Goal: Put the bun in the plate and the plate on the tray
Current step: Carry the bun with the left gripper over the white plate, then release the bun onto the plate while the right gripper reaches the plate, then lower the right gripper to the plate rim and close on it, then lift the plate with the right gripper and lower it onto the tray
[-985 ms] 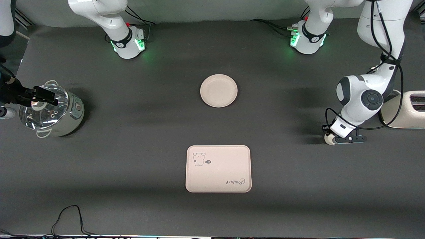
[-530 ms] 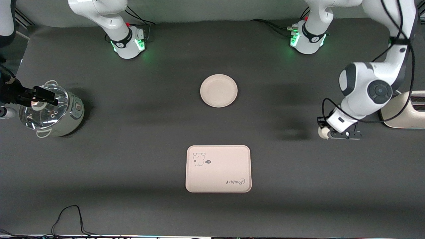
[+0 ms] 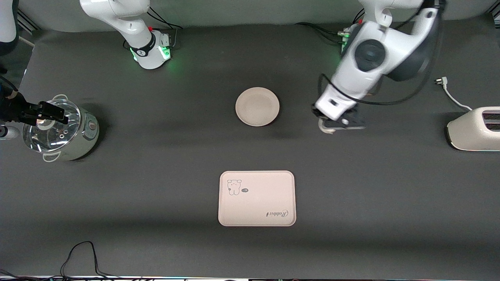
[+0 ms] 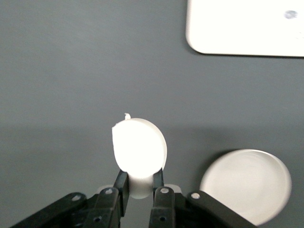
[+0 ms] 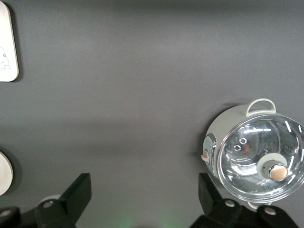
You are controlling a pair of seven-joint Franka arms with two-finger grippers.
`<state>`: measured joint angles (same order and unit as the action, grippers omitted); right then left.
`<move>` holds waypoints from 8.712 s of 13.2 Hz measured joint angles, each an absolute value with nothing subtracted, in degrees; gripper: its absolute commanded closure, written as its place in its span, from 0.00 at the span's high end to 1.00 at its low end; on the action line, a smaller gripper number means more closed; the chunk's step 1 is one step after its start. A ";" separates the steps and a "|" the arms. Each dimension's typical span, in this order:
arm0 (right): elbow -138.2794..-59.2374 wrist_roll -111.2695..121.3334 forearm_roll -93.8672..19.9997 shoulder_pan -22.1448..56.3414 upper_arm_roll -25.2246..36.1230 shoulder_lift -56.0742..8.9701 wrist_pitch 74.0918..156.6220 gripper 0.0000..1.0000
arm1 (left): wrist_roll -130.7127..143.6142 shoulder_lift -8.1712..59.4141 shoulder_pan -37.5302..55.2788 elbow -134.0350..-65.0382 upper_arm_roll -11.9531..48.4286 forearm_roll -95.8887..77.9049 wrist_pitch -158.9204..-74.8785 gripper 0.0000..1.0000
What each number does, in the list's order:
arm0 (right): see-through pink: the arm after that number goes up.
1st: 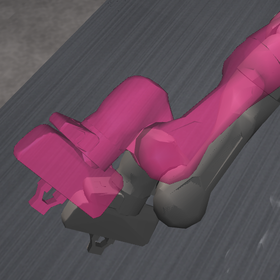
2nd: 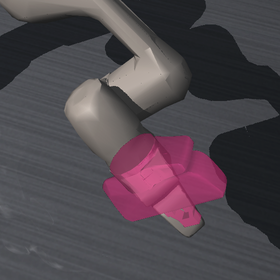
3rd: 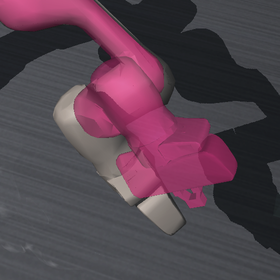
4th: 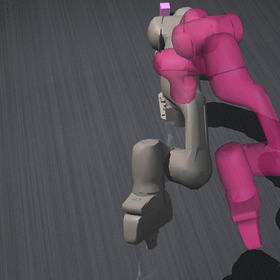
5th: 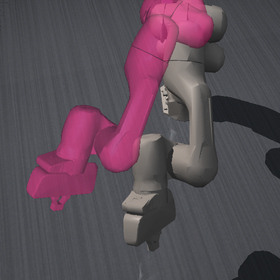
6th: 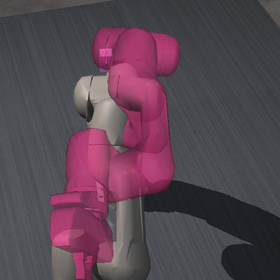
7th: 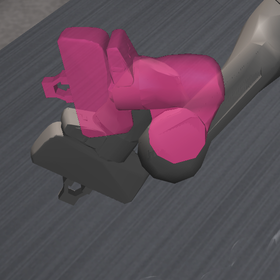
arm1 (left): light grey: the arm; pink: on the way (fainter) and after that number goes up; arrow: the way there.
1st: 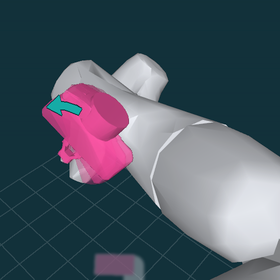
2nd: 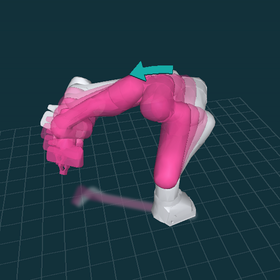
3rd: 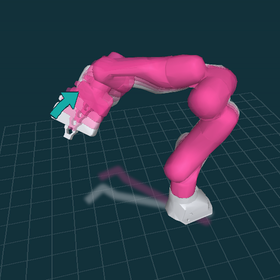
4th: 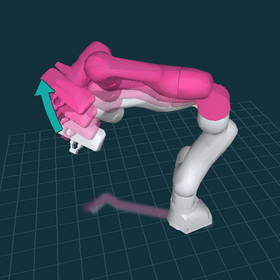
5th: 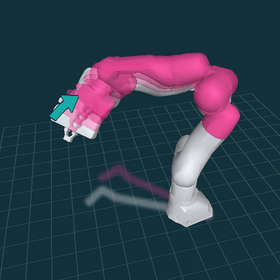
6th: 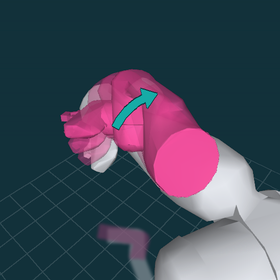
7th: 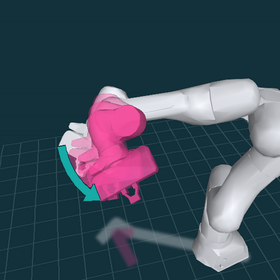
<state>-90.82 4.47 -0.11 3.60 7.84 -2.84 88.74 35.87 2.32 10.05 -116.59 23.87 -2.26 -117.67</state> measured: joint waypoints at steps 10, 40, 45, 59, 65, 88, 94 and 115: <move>-90.87 4.47 -0.11 3.62 7.85 -2.84 88.70 1.00 | 75.59 19.78 16.22 -120.54 40.15 22.64 -136.08 0.39; -94.38 -32.40 -4.95 34.89 7.13 -2.12 94.30 1.00 | 20.47 11.95 13.17 -89.03 8.46 8.44 -100.05 1.00; -91.34 -43.98 -6.11 48.45 6.93 -8.55 99.17 1.00 | 4.85 4.84 13.14 -91.32 -5.51 3.69 -96.42 1.00; -129.69 -34.92 -16.95 50.73 1.50 -10.56 144.83 1.00 | -2.65 0.63 13.15 -97.75 -13.02 -0.74 -96.35 1.00; -135.43 -34.96 -19.15 51.01 -2.05 -19.47 161.73 1.00 | -2.67 0.61 13.17 -97.85 -13.01 -0.75 -96.85 1.00; -134.12 -32.90 -20.69 49.03 -2.02 -15.45 153.55 0.00 | -2.75 0.61 13.31 -98.49 -13.02 -0.70 -97.58 1.00; -134.04 -24.58 -26.11 46.42 -2.00 -3.08 144.59 0.00 | -2.75 0.61 13.30 -98.47 -13.03 -0.47 -97.86 1.00; -62.80 -16.53 -23.84 26.83 -1.13 -48.13 117.24 0.00 | -2.74 0.83 12.94 -97.97 -13.74 2.68 -99.88 1.00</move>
